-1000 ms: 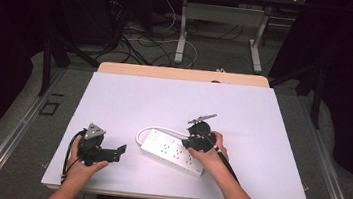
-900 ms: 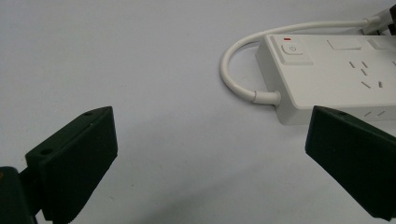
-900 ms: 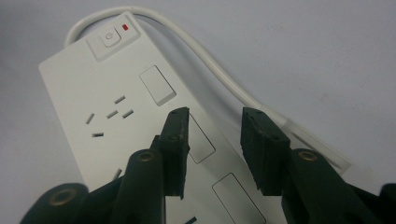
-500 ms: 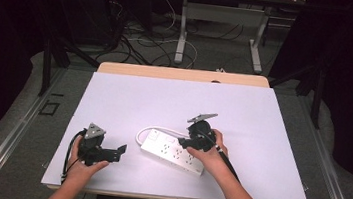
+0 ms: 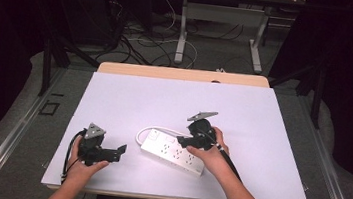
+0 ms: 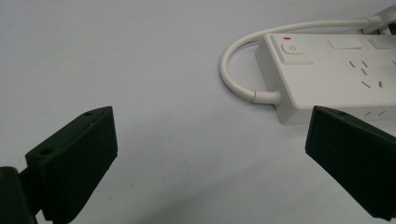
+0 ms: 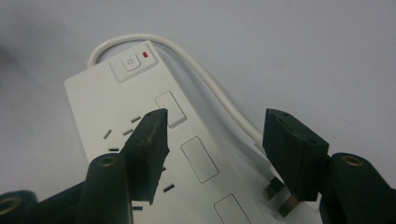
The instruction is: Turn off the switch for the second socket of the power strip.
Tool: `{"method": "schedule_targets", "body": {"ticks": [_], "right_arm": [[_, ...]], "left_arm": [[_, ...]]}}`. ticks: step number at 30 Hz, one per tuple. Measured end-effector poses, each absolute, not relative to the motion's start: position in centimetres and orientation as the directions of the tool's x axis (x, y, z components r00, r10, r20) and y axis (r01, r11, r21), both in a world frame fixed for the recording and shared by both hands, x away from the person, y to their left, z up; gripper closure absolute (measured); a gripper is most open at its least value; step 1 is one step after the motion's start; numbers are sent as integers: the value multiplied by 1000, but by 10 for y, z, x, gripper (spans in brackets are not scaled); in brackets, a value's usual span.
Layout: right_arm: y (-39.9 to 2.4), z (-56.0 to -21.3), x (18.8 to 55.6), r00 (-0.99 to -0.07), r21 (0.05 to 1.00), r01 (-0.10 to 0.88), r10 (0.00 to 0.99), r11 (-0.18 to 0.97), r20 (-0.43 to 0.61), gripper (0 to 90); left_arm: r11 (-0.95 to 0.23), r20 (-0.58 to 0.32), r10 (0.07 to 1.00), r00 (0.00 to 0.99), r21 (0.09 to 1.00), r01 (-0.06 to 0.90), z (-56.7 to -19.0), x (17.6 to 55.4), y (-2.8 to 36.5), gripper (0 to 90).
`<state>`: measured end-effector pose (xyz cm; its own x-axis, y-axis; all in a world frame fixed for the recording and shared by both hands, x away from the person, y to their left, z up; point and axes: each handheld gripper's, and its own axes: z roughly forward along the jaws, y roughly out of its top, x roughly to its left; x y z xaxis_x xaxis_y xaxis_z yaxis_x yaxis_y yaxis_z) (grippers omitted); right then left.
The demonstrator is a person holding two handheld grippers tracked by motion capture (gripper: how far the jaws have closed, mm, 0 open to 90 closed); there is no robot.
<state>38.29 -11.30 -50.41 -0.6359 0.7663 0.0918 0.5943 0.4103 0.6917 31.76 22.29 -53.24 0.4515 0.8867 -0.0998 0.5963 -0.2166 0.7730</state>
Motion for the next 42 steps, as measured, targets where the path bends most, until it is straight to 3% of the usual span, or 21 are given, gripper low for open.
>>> {"method": "schedule_targets", "body": {"ticks": [9,14,24,29,42], "right_arm": [[-116,-499,383,-622,712,582,779,392,80,306],[-118,-495,384,-624,715,581,777,388,85,193],[-120,-489,381,-607,730,581,789,359,94,136],[-125,-486,379,-599,739,576,796,349,91,9],[-140,-479,373,-583,758,555,811,343,59,0]], "left_arm": [[-217,-99,887,451,773,596,-532,318,223,22],[-222,-99,885,455,768,600,-532,318,223,22],[-217,-98,888,450,773,596,-532,318,223,22],[-211,-105,888,447,772,600,-533,317,222,22],[-220,-102,886,452,765,605,-532,318,223,22]]}}
